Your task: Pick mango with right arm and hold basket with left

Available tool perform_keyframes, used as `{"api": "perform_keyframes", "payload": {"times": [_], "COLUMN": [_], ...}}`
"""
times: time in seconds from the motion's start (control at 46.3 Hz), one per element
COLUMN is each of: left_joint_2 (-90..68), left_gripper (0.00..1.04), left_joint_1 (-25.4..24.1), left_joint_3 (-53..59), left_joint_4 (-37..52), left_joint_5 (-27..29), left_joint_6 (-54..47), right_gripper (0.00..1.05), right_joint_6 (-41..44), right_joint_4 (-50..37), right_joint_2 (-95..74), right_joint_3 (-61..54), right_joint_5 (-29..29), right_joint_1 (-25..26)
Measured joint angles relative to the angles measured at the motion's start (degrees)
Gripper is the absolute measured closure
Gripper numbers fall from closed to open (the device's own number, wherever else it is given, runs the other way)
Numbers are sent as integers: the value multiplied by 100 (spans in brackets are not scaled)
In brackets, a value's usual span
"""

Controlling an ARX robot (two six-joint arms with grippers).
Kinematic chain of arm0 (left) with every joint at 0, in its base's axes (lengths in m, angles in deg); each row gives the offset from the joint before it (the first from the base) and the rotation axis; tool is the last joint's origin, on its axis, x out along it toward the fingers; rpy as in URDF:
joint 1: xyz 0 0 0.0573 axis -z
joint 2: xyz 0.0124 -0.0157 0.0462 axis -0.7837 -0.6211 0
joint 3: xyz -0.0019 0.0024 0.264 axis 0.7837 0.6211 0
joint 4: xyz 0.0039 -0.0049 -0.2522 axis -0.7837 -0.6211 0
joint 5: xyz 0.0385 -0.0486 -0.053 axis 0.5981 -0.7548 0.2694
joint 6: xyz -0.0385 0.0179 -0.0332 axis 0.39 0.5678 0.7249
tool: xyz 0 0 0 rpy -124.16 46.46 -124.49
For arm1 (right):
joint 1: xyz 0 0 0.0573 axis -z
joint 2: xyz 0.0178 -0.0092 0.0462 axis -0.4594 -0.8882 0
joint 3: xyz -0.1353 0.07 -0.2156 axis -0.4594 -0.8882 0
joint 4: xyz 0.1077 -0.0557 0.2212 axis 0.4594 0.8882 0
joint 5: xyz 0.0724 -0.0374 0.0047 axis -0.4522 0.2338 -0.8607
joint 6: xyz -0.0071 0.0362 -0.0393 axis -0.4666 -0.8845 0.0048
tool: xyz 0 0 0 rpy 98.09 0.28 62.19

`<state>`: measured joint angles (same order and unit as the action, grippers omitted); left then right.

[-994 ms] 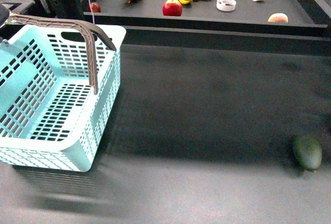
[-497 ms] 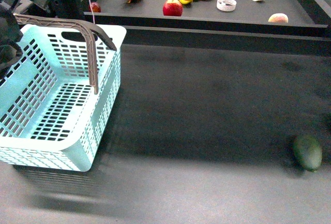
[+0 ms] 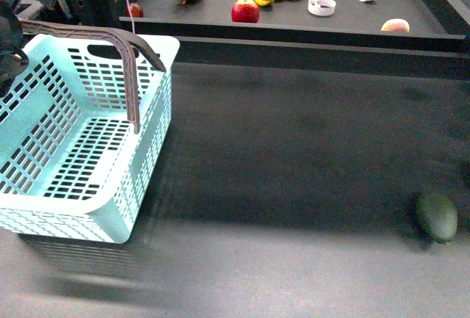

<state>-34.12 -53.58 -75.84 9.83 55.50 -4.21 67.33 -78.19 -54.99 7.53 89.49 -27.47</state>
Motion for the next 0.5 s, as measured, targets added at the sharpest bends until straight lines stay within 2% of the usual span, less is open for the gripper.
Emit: {"api": "perform_keyframes", "payload": {"times": [0.151, 0.281, 0.454, 0.497], "left_joint_2": [-81, -105, 142, 229], "left_gripper": [36, 66, 93, 95], "left_joint_1": [-74, -44, 120, 173], "left_joint_3": [-155, -262, -103, -2], "left_joint_4": [-44, -151, -118, -90], "left_joint_5": [-83, -94, -289, -286], "left_joint_6": [-33, 83, 658, 595], "right_gripper": [8, 8, 8, 8], "right_joint_6": [0, 0, 0, 0], "right_joint_4": [0, 0, 0, 0], "right_joint_2": [0, 0, 0, 0], "right_joint_3": [0, 0, 0, 0], "right_joint_5": [0, 0, 0, 0], "right_joint_1": [0, 0, 0, 0]}}
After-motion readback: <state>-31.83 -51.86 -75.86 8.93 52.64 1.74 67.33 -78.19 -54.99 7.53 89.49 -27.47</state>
